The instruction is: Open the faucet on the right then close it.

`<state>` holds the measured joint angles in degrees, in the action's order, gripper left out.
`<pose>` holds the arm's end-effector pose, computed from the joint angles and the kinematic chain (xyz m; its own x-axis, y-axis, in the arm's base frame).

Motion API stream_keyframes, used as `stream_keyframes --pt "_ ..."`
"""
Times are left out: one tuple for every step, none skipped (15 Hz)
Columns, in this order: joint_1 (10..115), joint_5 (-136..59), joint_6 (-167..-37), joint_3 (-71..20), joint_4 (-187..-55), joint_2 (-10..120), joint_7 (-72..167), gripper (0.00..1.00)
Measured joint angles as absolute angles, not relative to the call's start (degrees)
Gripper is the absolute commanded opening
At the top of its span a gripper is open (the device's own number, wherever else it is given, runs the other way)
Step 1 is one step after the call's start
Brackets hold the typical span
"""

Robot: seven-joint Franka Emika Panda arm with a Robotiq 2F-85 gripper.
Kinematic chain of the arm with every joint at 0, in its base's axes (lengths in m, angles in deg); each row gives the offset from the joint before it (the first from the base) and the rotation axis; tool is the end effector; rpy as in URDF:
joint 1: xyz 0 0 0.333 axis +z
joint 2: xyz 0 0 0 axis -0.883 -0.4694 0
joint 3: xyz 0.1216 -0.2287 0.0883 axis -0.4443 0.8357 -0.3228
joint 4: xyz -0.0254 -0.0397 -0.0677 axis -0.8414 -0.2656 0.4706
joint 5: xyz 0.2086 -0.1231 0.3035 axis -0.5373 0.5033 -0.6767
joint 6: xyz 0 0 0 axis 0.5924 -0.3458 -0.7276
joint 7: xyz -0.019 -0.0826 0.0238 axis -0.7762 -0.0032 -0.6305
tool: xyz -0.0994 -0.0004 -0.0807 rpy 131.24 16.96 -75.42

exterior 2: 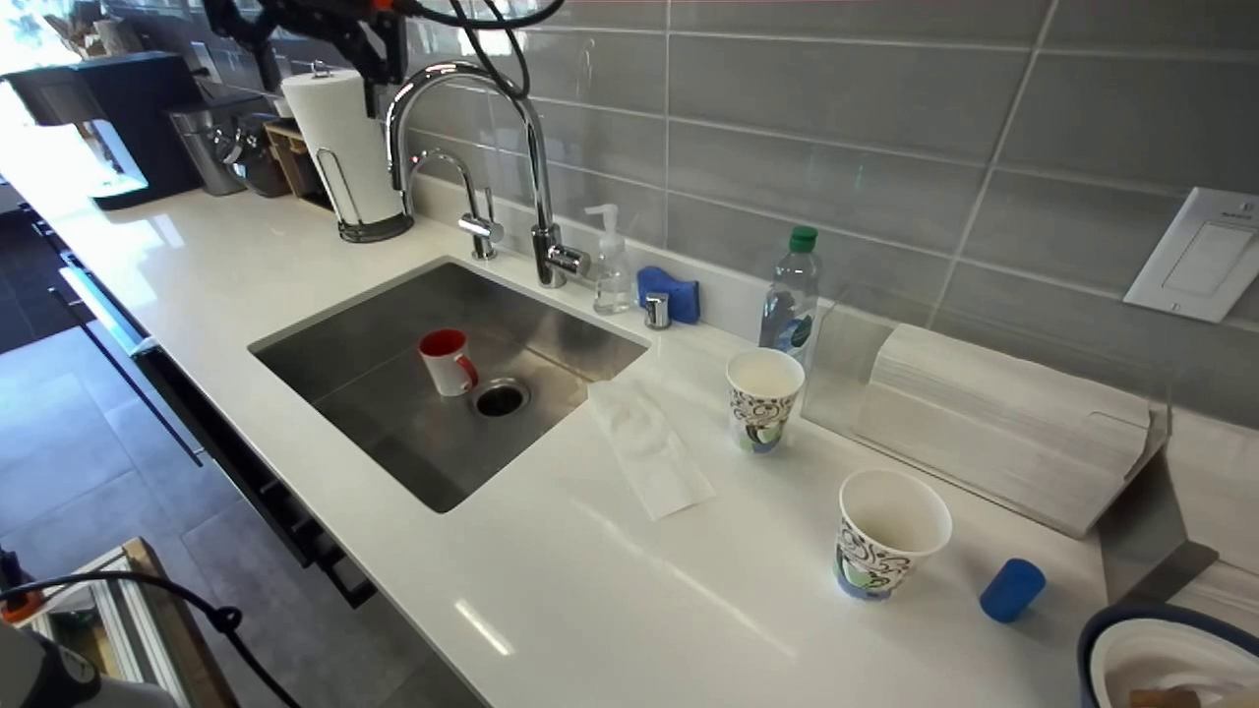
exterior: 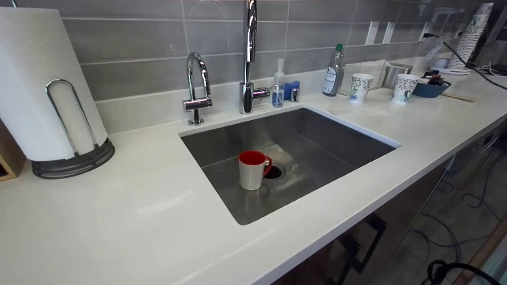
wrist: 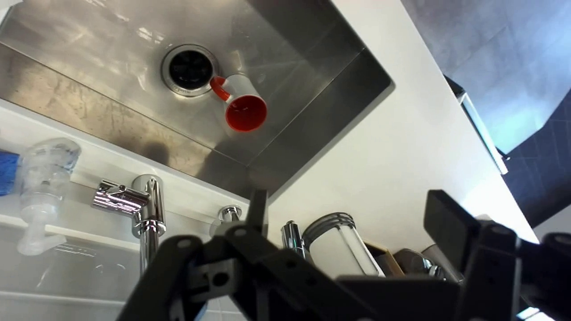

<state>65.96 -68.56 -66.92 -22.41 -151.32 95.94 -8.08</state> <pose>0.4428 0.0185 0.5332 0.7125 0.5856 0.3864 0.6987 -0.6428 -0.3141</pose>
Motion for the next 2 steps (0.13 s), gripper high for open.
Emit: stream_keyframes --pt "65.96 -68.63 -66.36 -21.82 -151.57 96.55 -8.62 0.99" --pt "65.96 -68.71 -66.17 -21.63 -151.67 96.81 -8.88 0.99"
